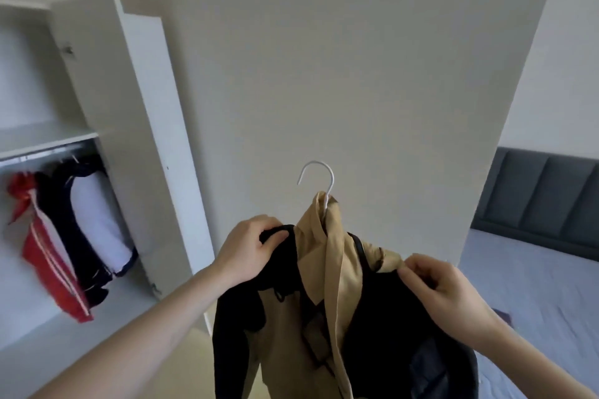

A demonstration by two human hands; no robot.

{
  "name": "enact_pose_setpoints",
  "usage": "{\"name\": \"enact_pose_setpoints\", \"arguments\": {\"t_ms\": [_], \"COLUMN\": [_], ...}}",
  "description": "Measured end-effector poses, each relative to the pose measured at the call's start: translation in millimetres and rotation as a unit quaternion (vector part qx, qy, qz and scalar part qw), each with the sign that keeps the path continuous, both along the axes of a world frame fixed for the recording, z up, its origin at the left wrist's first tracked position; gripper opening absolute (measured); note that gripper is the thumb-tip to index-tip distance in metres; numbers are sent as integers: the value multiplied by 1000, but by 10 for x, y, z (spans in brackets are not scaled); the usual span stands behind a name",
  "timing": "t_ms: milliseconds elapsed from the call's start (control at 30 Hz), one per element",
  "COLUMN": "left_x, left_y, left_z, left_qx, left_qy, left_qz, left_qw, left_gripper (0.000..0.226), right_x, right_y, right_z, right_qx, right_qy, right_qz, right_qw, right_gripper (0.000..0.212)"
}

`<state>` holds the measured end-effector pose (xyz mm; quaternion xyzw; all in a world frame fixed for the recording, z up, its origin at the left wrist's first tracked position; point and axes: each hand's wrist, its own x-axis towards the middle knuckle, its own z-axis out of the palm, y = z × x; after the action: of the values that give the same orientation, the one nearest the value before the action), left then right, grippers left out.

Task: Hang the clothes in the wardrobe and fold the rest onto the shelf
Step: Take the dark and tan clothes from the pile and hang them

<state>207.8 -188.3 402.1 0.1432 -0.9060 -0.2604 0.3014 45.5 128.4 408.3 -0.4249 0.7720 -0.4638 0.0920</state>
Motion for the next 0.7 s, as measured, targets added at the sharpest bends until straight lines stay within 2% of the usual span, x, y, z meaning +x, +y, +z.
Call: {"name": "enact_pose_setpoints", "arguments": {"t_ms": [300, 600, 700], "left_x": [1176, 2217, 2489], "left_y": [-1336, -2290, -2506], "left_z": [-114, -108, -119], "left_qx": [1, -18, -9], "left_qy": [-43, -44, -30], "left_qz": [88, 215, 252], "left_qw": [995, 975, 967], "left_gripper": [19, 21, 26], "right_x": [783, 1522, 1662], "right_y": [-1801, -3267, -3677], "right_z": [-74, -244, -293], "right_qx": [35, 9, -3], "right_qy": [-91, -64, -81], "right_qz": [125, 190, 207], "right_qw": [987, 980, 975], "right_gripper": [27, 26, 26]}}
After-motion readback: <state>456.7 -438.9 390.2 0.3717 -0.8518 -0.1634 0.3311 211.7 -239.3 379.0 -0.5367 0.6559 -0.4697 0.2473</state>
